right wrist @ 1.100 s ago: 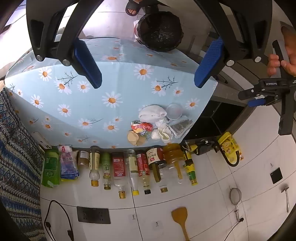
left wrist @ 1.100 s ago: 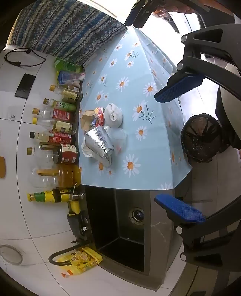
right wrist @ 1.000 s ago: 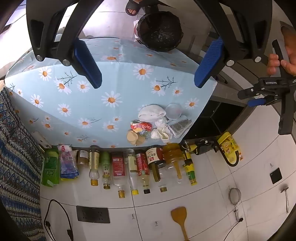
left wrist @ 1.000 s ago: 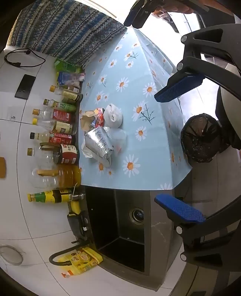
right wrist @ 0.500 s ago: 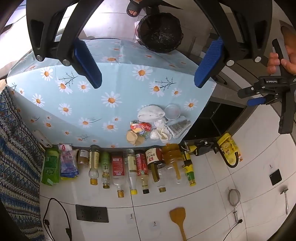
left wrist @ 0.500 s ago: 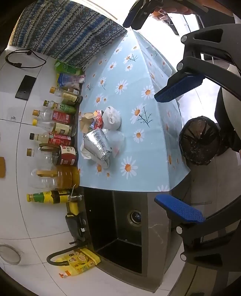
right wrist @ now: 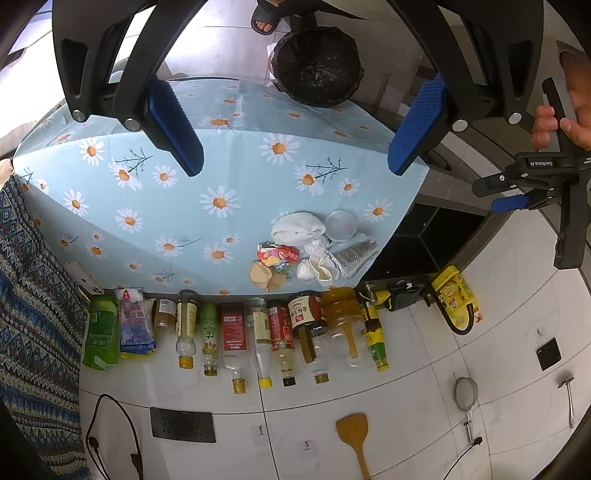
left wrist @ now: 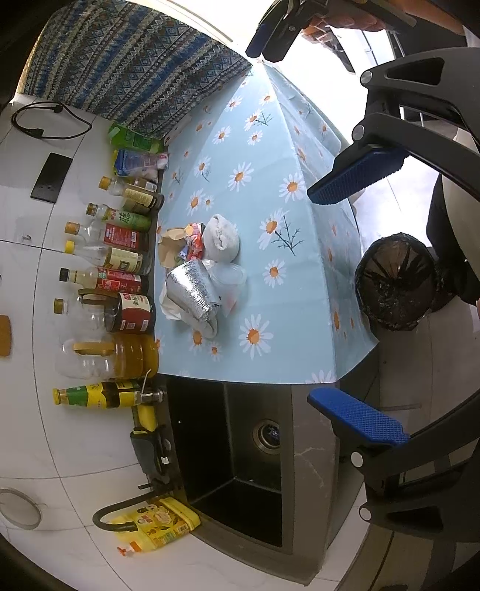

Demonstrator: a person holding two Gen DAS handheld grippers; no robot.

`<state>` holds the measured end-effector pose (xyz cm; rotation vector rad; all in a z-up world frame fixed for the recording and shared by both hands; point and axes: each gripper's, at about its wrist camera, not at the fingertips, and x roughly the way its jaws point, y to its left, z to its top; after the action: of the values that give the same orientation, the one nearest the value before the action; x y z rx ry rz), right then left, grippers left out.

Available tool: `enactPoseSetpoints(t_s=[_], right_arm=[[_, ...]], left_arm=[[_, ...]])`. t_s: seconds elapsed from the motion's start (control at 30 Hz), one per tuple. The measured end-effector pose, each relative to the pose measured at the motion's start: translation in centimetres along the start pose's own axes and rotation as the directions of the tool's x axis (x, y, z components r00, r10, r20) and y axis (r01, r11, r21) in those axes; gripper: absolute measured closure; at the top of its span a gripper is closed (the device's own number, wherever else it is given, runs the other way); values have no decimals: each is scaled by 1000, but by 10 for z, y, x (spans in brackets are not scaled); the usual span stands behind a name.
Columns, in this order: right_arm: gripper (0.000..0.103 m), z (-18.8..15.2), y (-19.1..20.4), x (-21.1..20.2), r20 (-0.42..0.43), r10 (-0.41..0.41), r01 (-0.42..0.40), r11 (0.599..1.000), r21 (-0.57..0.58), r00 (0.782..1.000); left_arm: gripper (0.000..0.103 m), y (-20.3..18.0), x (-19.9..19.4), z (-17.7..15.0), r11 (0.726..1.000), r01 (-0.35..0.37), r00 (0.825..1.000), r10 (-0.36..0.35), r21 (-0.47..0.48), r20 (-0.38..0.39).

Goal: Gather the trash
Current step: 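Move both tools toward the trash pile on the table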

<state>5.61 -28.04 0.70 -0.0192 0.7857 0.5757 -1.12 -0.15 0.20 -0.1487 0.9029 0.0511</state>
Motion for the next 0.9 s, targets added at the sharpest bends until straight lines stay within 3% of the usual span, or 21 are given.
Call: enactPoseSetpoints(t_s=[0.43,0.9], right_arm=[[4,3,3,3,-14,-6,6,1000,11,1000],[4,3,15,10,-24,-13,13,1000,21,1000]], left_arm=[[7,6,1,3,1000,1,1000,-1,0,6],[7,18,5,16,999,51,999,-50,19,-7]])
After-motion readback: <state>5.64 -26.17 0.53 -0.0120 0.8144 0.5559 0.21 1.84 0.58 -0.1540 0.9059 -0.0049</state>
